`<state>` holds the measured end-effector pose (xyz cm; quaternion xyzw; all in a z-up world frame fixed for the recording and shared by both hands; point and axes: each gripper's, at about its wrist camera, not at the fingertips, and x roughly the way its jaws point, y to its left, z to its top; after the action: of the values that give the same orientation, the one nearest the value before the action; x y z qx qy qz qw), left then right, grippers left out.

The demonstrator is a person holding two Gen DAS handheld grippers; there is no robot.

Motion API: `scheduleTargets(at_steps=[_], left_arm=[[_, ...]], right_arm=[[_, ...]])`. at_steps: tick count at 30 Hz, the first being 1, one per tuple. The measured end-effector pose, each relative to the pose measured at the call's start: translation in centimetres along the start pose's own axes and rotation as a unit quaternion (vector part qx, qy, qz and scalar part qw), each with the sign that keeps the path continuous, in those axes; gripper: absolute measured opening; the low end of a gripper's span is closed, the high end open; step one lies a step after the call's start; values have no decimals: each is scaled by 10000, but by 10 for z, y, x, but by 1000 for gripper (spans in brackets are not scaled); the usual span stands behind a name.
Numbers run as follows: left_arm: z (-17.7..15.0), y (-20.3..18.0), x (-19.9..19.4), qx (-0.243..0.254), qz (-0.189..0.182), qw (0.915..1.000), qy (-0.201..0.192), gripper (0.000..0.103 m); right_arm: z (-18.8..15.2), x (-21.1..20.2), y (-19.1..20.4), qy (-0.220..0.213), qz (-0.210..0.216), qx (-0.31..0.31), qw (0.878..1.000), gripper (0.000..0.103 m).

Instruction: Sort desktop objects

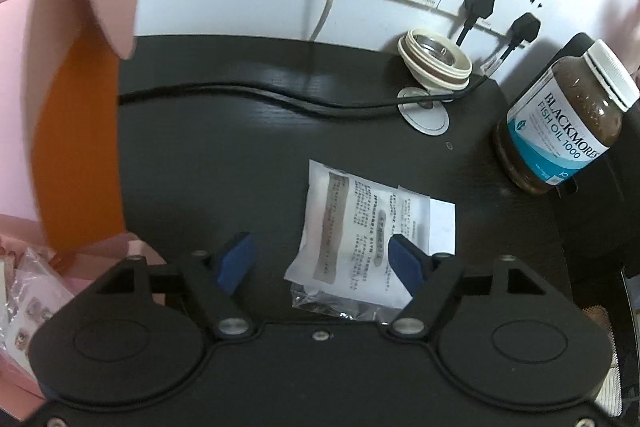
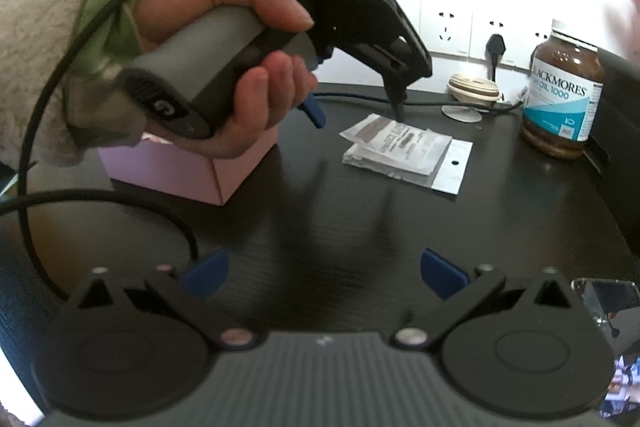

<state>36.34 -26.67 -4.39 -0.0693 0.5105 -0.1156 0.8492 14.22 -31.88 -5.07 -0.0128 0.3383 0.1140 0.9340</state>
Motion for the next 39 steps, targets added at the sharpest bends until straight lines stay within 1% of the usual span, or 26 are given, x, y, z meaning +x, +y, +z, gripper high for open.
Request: scheduleTargets(at_steps=[2, 7, 9, 13, 14, 16, 18, 21, 22, 25, 28, 33, 36, 38, 39], left_arm=[[1, -2, 3, -14, 10, 10000, 40, 72], [1, -5, 12, -38, -36, 9998, 181, 73], [1, -1, 17, -149, 2, 9995, 274, 71], [2, 4, 14, -318, -52, 9991, 263, 70], [1, 4, 12, -314, -79, 9991, 266, 70], [0, 2, 10, -226, -18, 9993, 282, 70], [-1, 3, 12, -258, -11, 9989, 392, 70], [-2, 4, 12, -328, -122, 9985, 414, 69], [-1, 5, 13, -354, -187, 9983, 426, 63], [0, 8, 14, -433, -373, 9971, 497, 53], [1, 9, 13, -471, -361, 9971, 475, 48], [2, 11, 7, -578, -488, 9961, 458, 45], [3, 10, 6, -694, -566, 9949, 466, 44], [3, 10, 5, -774, -673, 9936, 472, 39], [3, 9, 5, -766, -688, 9936, 460, 34]], right_arm=[[0, 0, -2, -5, -24, 19, 10000, 102], [-2, -2, -7, -11, -96, 95, 9999, 102], [-3, -2, -9, -4, -117, 110, 9999, 102], [-5, -4, -12, 0, -138, 145, 9998, 102], [-5, -4, -12, -3, -136, 155, 9998, 102], [-6, -4, -13, 7, -135, 154, 9998, 102], [-5, -2, -13, 16, -130, 147, 9998, 102], [-4, -1, -11, -5, -102, 129, 9999, 102], [-3, -1, -10, -10, -92, 113, 9999, 102], [-3, -1, -9, -25, -82, 95, 9999, 102], [-4, -2, -10, -9, -105, 174, 9998, 102], [-7, -4, -11, 3, -141, 231, 9996, 102], [-8, -5, -10, 3, -145, 259, 9996, 102], [-7, -5, -9, 0, -141, 272, 9995, 102], [-7, -6, -8, -7, -135, 271, 9995, 102]])
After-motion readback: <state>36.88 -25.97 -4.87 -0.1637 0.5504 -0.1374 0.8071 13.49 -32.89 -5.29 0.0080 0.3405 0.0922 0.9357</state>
